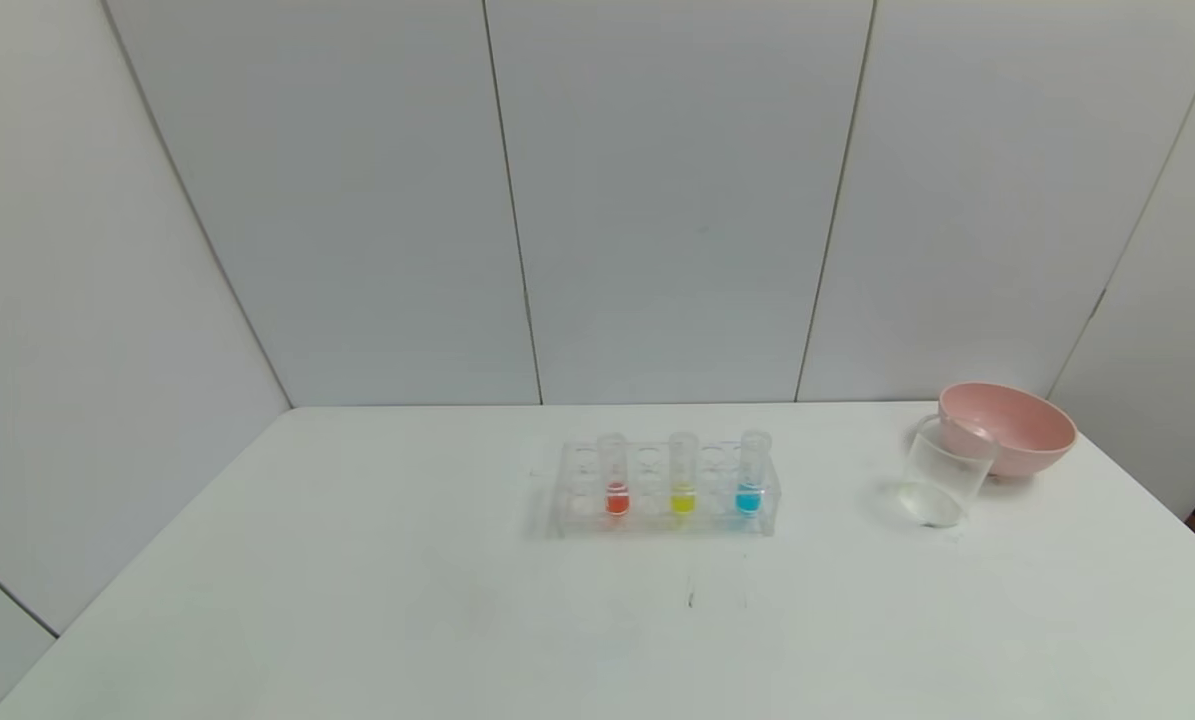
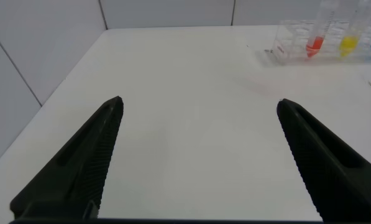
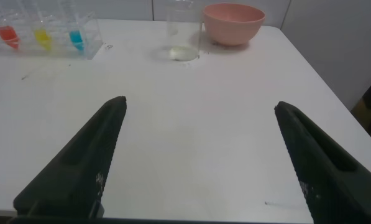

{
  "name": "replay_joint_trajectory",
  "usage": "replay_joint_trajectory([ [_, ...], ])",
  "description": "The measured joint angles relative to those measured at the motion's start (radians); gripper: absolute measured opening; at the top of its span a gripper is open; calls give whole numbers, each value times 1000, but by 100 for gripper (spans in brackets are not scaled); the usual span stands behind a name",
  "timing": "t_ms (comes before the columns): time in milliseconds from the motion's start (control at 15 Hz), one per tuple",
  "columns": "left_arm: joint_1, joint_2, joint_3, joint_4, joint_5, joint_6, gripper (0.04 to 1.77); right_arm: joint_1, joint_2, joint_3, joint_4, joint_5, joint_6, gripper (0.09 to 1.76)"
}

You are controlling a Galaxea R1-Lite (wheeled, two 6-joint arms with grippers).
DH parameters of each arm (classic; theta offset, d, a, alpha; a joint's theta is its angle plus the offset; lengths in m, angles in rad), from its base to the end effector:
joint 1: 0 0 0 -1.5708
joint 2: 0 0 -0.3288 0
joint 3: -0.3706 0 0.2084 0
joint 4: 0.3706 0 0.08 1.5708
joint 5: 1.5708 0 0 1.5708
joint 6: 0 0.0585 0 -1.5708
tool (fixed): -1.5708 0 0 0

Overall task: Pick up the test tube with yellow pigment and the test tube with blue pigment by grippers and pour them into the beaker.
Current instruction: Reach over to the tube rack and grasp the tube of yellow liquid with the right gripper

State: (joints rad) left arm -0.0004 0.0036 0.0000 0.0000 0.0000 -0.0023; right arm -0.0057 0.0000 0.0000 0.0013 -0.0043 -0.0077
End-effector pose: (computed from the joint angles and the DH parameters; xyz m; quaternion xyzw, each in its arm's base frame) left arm 0.0042 0.0000 0.0755 -0.0011 0.0018 -0.0002 1.0000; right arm 0.0039 -0.0003 0.0753 -0.0038 0.0007 -0.0050 1.0000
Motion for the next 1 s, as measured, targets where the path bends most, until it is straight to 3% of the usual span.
replay_joint_trajectory([
  [800, 0, 0, 0, 0, 0, 0, 176, -2, 0, 0, -6, -1, 2, 171],
  [1000, 0, 0, 0, 0, 0, 0, 176, -2, 4, -64, -13, 4, 18, 171],
])
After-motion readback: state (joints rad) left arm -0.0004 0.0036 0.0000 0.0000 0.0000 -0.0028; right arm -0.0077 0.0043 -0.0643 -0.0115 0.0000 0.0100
